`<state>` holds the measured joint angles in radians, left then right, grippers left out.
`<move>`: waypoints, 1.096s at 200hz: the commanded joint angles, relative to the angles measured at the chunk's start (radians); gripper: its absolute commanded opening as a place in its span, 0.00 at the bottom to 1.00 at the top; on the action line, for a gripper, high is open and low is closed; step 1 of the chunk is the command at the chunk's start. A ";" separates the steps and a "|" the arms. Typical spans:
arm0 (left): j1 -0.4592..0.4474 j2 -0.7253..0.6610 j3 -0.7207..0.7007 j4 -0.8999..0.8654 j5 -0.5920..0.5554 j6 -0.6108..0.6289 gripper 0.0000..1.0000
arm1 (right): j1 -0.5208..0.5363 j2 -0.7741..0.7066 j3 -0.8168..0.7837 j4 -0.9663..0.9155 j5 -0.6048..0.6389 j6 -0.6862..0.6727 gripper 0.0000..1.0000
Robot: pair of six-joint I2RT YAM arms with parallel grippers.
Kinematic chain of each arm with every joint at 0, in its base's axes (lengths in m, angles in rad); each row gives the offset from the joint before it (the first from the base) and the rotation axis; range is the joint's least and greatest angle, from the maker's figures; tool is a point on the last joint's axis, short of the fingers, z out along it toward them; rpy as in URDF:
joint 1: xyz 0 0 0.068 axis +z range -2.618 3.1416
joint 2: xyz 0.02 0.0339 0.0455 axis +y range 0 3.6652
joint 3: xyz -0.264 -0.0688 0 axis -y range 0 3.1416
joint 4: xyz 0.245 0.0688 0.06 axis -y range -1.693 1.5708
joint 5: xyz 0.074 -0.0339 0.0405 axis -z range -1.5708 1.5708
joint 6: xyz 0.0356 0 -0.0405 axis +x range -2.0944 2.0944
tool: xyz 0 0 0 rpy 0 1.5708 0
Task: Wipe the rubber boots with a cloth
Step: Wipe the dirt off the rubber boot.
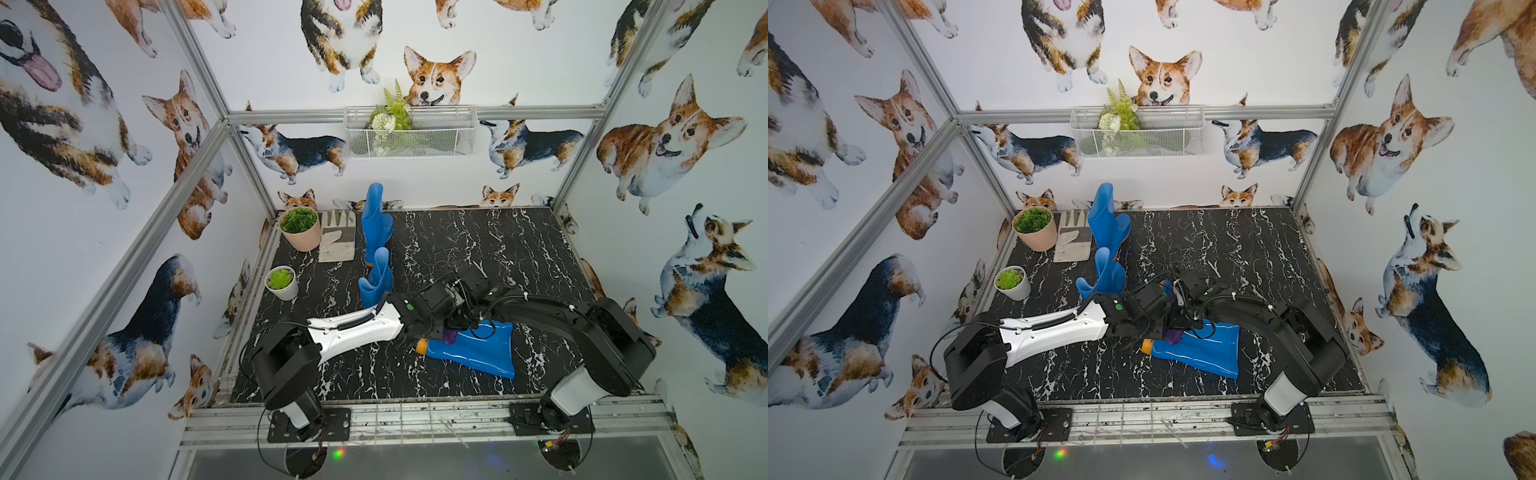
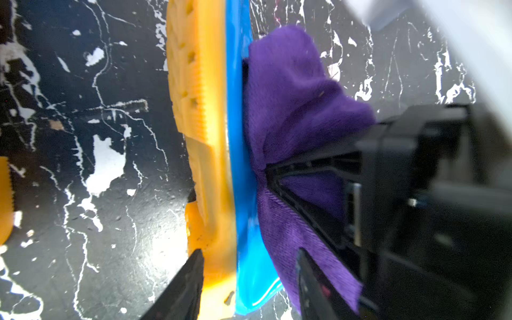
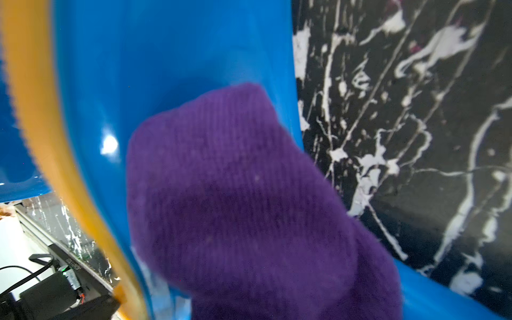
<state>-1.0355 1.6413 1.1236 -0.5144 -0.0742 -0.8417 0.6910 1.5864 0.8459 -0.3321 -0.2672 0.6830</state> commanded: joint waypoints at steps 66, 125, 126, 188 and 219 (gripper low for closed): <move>0.010 0.011 0.093 -0.190 -0.155 0.096 0.55 | -0.219 -0.070 -0.099 -0.190 0.093 -0.091 0.00; 0.019 0.149 0.126 -0.059 -0.041 0.149 0.57 | -0.166 -0.027 -0.065 -0.150 0.059 -0.063 0.00; 0.019 0.151 0.128 -0.058 -0.039 0.148 0.57 | -0.164 -0.026 -0.063 -0.150 0.059 -0.063 0.00; 0.032 0.208 0.170 -0.068 -0.024 0.093 0.30 | -0.231 -0.037 -0.041 -0.174 -0.025 -0.101 0.00; 0.044 0.183 0.149 -0.072 -0.031 0.048 0.09 | -0.399 -0.093 -0.094 -0.230 -0.027 -0.163 0.00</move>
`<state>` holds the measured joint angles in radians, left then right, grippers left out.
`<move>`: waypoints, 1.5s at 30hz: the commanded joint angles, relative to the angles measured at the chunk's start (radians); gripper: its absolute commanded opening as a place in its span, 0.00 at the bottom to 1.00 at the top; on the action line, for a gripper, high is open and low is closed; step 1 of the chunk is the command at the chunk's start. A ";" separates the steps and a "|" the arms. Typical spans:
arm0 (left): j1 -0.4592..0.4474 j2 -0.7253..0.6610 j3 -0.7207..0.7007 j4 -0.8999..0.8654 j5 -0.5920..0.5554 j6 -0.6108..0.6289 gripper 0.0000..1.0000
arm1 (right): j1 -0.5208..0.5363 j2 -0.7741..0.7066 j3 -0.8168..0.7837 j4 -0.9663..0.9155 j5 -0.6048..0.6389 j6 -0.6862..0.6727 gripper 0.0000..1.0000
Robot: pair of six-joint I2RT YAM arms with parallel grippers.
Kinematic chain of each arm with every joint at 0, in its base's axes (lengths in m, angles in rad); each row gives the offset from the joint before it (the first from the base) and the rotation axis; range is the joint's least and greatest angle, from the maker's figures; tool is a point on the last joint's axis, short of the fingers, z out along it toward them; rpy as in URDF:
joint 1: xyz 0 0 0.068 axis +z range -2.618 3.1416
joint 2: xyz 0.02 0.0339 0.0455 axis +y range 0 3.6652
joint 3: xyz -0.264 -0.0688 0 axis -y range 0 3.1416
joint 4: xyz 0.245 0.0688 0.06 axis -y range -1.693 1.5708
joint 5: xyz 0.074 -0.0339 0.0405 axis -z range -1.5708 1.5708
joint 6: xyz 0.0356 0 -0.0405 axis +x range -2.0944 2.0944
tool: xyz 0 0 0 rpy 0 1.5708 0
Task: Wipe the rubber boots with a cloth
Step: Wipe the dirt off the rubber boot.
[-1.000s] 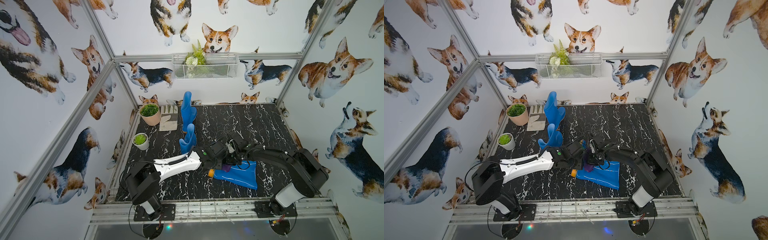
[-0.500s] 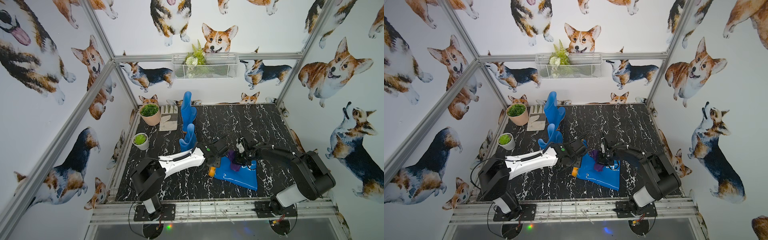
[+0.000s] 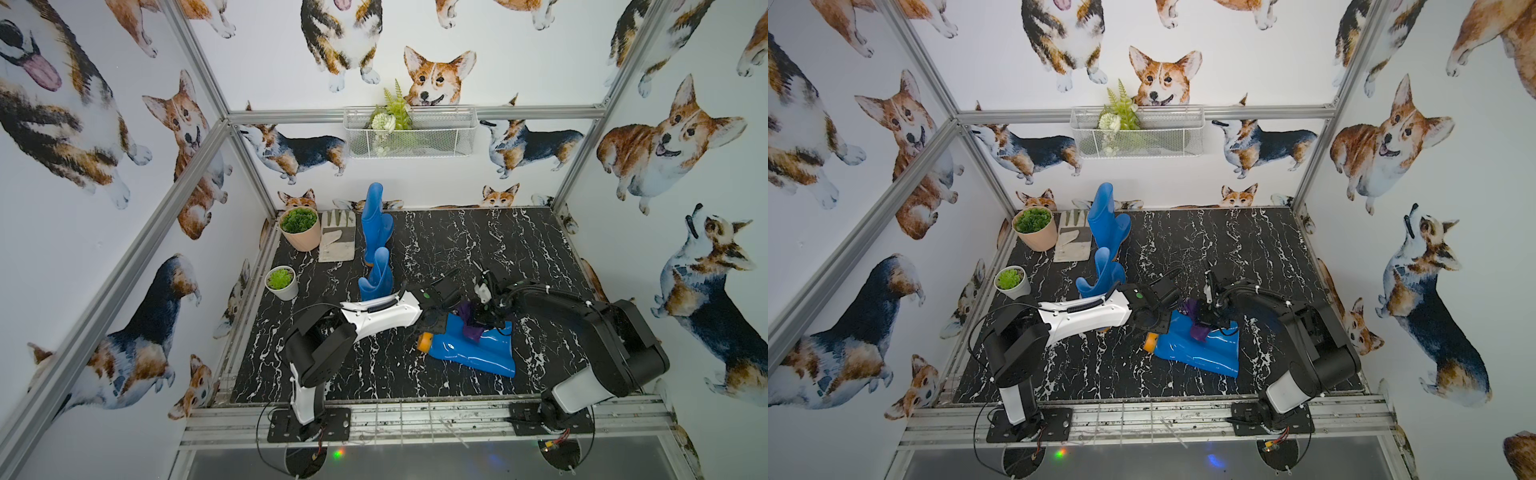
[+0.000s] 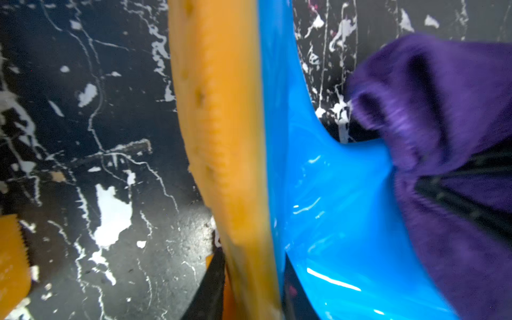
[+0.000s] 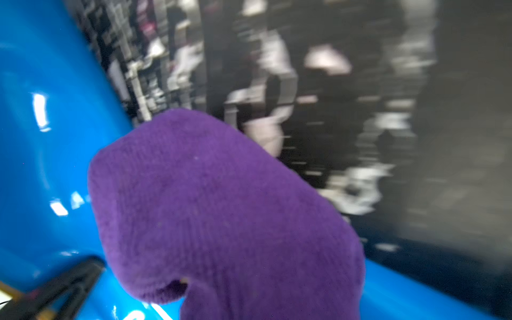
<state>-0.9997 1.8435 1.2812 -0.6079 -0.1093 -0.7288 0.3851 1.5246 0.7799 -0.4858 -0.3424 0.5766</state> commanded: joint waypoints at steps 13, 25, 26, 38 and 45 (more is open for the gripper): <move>0.029 -0.022 0.043 0.064 0.034 -0.138 0.00 | 0.163 -0.179 0.096 -0.095 0.147 0.075 0.00; 0.065 -0.023 0.026 0.119 0.016 -0.201 0.00 | 0.146 0.075 0.085 -0.095 0.201 0.009 0.00; 0.066 -0.024 0.023 0.120 0.015 -0.201 0.00 | 0.089 0.059 0.055 -0.086 0.187 0.009 0.00; 0.073 -0.014 0.044 0.113 0.015 -0.181 0.00 | -0.332 -0.218 0.010 -0.120 0.052 0.010 0.00; 0.074 0.005 0.060 0.111 0.026 -0.179 0.41 | 0.074 -0.203 0.094 -0.078 0.175 0.097 0.00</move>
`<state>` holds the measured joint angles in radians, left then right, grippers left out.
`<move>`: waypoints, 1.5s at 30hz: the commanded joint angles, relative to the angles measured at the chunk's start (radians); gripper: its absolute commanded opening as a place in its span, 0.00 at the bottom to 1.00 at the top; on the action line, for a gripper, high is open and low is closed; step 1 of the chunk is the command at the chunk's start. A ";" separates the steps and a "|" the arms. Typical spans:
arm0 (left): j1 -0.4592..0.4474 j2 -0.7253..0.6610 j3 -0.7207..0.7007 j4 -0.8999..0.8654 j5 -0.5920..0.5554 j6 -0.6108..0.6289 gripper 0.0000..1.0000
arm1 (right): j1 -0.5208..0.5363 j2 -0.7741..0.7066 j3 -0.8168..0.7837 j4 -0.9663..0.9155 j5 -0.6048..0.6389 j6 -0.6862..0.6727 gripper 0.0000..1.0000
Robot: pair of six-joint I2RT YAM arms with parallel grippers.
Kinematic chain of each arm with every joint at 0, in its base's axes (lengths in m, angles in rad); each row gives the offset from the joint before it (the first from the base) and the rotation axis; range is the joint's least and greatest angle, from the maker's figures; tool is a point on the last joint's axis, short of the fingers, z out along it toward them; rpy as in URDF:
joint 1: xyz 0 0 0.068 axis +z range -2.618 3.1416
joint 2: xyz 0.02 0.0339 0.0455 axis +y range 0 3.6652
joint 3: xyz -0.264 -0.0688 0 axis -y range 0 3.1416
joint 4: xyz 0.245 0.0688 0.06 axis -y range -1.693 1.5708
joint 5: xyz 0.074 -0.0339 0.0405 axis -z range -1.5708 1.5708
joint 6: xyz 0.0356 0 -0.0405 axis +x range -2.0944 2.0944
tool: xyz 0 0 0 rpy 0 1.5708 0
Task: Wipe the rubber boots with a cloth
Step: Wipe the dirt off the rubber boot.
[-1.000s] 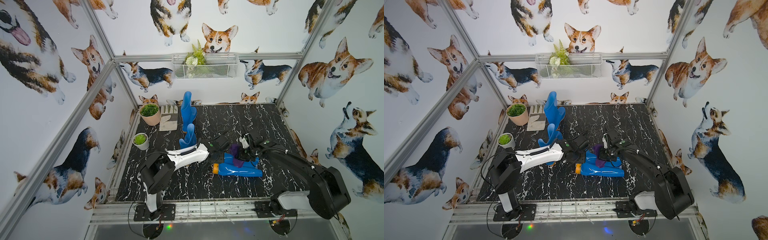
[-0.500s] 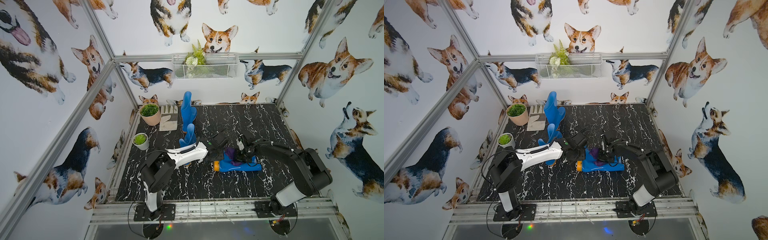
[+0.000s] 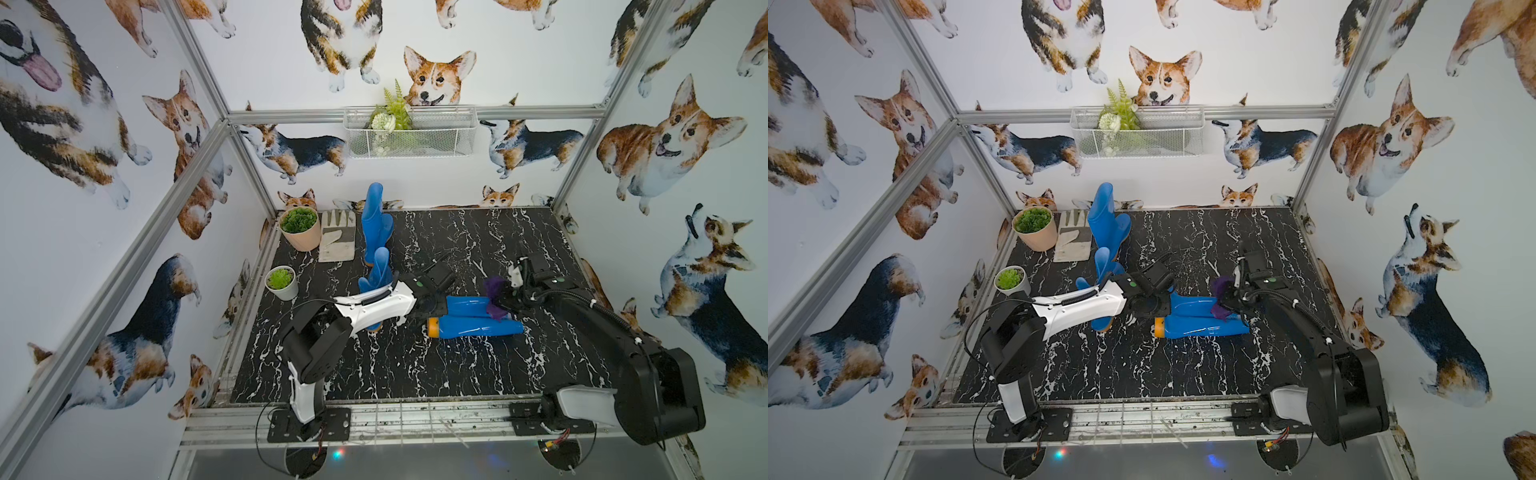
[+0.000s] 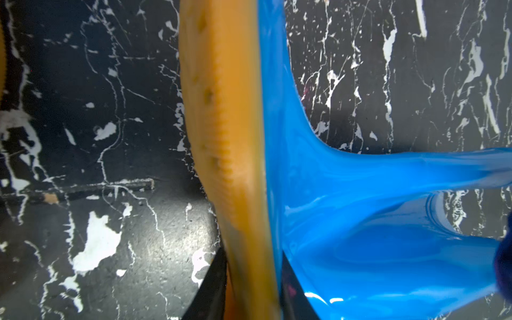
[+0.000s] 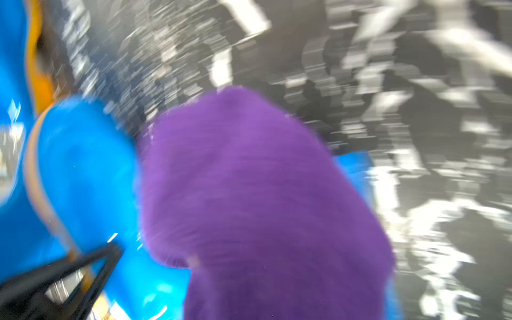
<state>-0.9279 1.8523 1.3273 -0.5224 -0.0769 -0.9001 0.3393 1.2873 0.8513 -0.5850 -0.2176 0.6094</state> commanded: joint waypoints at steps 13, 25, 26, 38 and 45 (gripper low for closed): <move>0.023 -0.004 -0.068 0.082 0.032 -0.030 0.28 | 0.231 0.388 0.098 0.007 0.012 -0.011 0.00; 0.028 -0.018 -0.094 0.110 0.045 -0.035 0.15 | -0.281 0.003 -0.021 -0.114 -0.031 -0.082 0.00; 0.027 -0.016 -0.092 0.113 0.048 -0.036 0.13 | -0.224 -0.009 -0.008 -0.112 -0.021 -0.065 0.00; 0.029 -0.038 -0.097 0.108 0.037 -0.045 0.02 | 0.265 0.279 0.027 0.097 -0.026 0.038 0.00; 0.034 -0.049 -0.089 0.103 0.024 -0.030 0.00 | -0.227 0.078 -0.142 0.031 -0.091 0.005 0.00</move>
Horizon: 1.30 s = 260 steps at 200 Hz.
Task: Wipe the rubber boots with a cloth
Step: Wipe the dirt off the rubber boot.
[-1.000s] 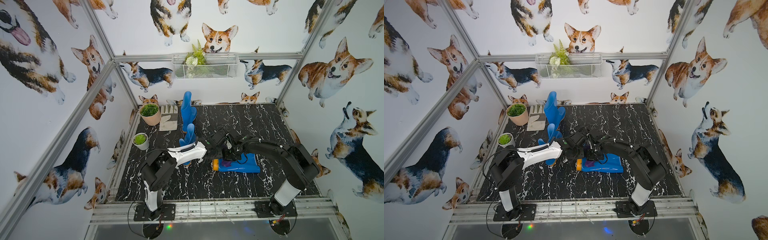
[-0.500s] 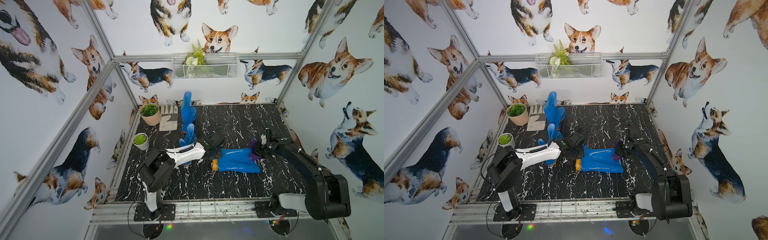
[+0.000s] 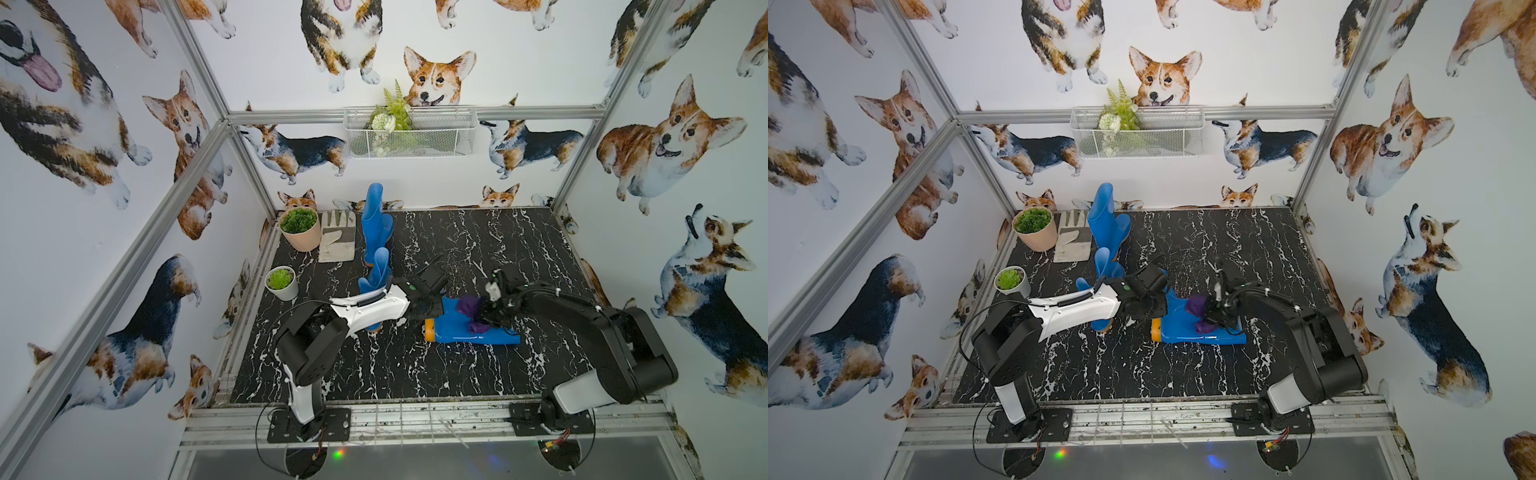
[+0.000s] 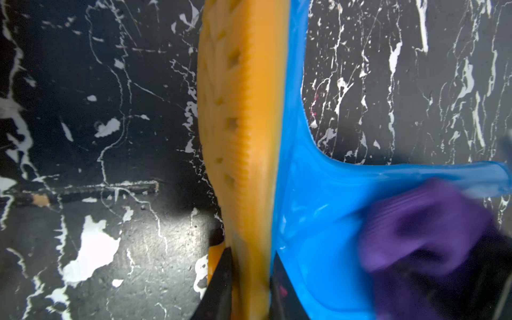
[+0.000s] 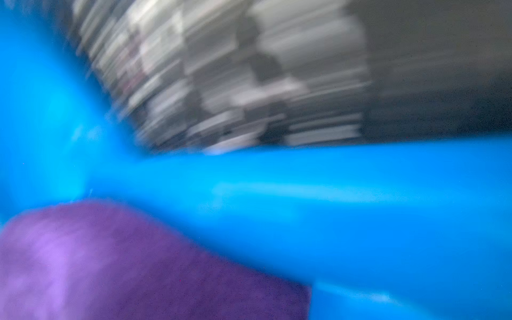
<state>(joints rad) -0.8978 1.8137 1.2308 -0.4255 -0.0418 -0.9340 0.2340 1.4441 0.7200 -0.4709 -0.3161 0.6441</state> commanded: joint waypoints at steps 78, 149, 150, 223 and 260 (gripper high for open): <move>0.017 -0.005 0.037 -0.006 -0.017 0.014 0.39 | 0.416 -0.123 0.162 -0.115 0.217 0.044 0.00; 0.017 -0.001 -0.004 0.030 0.007 0.000 0.19 | 0.447 0.104 0.090 -0.045 0.182 0.064 0.00; 0.018 -0.002 -0.005 0.031 0.008 0.000 0.19 | 0.439 0.101 0.084 -0.043 0.178 0.066 0.00; 0.031 -0.018 -0.019 0.040 0.022 0.008 0.12 | -0.123 -0.364 -0.100 -0.201 0.137 -0.020 0.00; 0.033 -0.017 -0.018 0.043 0.025 0.005 0.12 | 0.100 -0.396 -0.002 -0.205 0.206 0.070 0.00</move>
<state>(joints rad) -0.8669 1.7947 1.2171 -0.3729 -0.0280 -0.9192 0.1692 1.0470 0.6796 -0.6418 -0.1764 0.6514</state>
